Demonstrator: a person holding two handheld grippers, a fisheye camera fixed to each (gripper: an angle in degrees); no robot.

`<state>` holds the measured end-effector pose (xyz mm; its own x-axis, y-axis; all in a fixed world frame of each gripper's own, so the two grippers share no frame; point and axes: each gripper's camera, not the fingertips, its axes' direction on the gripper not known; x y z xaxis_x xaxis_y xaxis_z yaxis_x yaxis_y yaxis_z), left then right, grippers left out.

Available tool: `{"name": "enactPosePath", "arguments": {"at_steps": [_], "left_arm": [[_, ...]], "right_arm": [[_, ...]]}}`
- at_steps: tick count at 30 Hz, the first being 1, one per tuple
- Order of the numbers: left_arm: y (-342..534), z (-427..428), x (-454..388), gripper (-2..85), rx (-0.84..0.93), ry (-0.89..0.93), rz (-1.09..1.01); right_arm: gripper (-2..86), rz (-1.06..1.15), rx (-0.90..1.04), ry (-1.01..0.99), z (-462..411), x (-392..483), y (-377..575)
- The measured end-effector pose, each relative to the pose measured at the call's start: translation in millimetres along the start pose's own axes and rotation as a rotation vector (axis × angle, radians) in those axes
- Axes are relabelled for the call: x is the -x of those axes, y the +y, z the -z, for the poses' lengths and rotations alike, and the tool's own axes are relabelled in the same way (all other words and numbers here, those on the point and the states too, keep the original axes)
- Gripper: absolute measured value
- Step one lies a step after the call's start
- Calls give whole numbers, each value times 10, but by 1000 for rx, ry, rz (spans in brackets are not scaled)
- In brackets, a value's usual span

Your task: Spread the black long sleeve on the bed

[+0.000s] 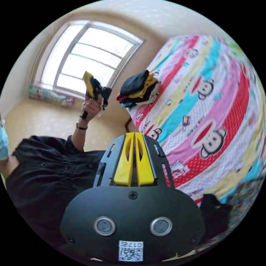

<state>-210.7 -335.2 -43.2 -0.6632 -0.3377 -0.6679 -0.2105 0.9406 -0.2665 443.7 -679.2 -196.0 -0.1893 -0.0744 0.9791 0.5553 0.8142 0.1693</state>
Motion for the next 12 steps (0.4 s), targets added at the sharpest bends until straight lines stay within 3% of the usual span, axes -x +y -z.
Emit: {"name": "enactPosePath", "arguments": {"at_steps": [2, 3, 5, 7, 9, 12], "left_arm": [[11, 185, -321, -9, 44, -92, -88], [49, 288, -586, -9, 84, -199, -155], [160, 407, -1025, -8, 155, -393, -276], [361, 587, -1538, 0, 229, -683, -419], [500, 865, -1811, 11, 204, -911, -481], [665, 1744, -2083, 29, -85, -1146, -444]], "right_arm": [[4, 284, -135, 311, -98, 1059, -296], [4, 334, -204, 371, -121, 1266, -296], [3, 441, -613, 511, -269, 1789, -102], [4, 514, -850, 527, -520, 1906, 34], [4, 534, -935, 509, -841, 1853, -1], [4, 413, -901, 331, -1273, 1550, -262]]}}
